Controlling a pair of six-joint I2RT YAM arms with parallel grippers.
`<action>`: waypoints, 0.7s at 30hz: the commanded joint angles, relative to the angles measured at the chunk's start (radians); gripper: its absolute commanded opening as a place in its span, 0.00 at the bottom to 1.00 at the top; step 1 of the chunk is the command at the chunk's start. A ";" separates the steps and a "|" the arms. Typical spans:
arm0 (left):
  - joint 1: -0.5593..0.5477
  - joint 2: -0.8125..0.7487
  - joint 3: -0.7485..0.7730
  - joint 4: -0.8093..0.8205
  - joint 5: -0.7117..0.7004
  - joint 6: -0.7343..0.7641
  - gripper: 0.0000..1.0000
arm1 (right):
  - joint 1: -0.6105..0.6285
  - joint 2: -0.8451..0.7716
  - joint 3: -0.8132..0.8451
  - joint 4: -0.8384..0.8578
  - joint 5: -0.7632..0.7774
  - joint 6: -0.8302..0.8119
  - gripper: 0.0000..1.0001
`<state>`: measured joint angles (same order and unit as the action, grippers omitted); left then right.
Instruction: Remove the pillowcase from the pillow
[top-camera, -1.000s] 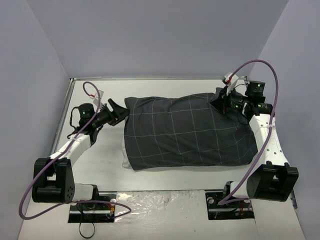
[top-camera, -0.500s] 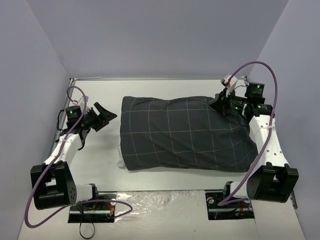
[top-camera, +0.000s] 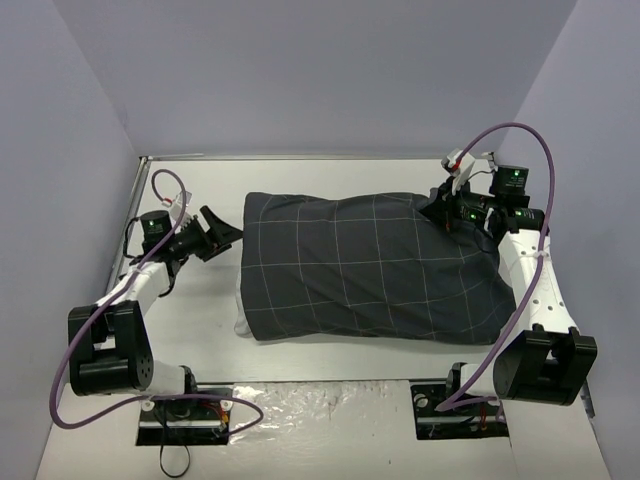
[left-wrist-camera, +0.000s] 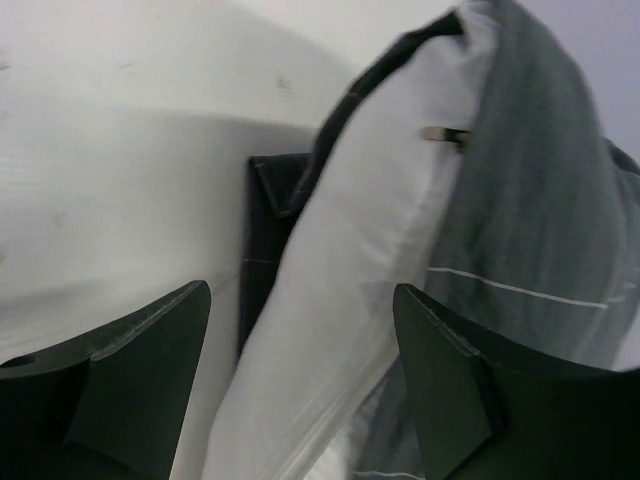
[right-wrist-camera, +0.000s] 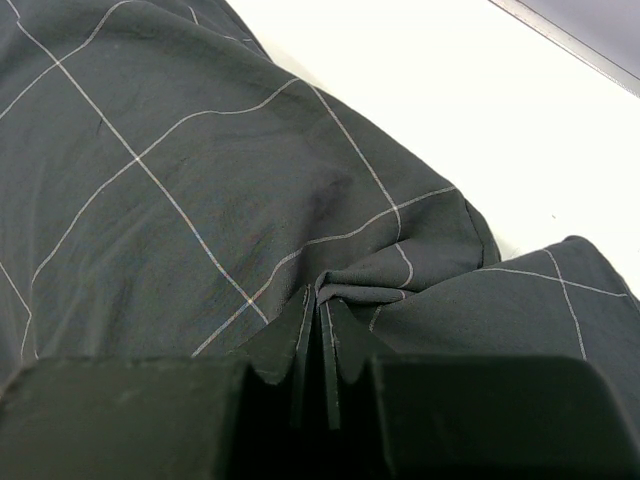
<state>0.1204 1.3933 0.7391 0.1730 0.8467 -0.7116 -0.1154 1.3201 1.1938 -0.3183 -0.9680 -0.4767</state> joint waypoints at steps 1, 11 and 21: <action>-0.016 -0.007 -0.021 0.249 0.152 -0.092 0.72 | 0.010 -0.004 0.001 -0.005 -0.040 -0.003 0.00; -0.041 0.010 -0.043 0.398 0.226 -0.164 0.73 | 0.010 -0.007 -0.002 -0.005 -0.044 0.000 0.00; -0.151 0.216 -0.037 0.770 0.239 -0.377 0.73 | 0.013 -0.007 0.003 -0.007 -0.063 0.009 0.00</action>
<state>0.0109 1.5826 0.6884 0.6846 1.0416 -0.9829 -0.1154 1.3205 1.1938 -0.3195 -0.9684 -0.4751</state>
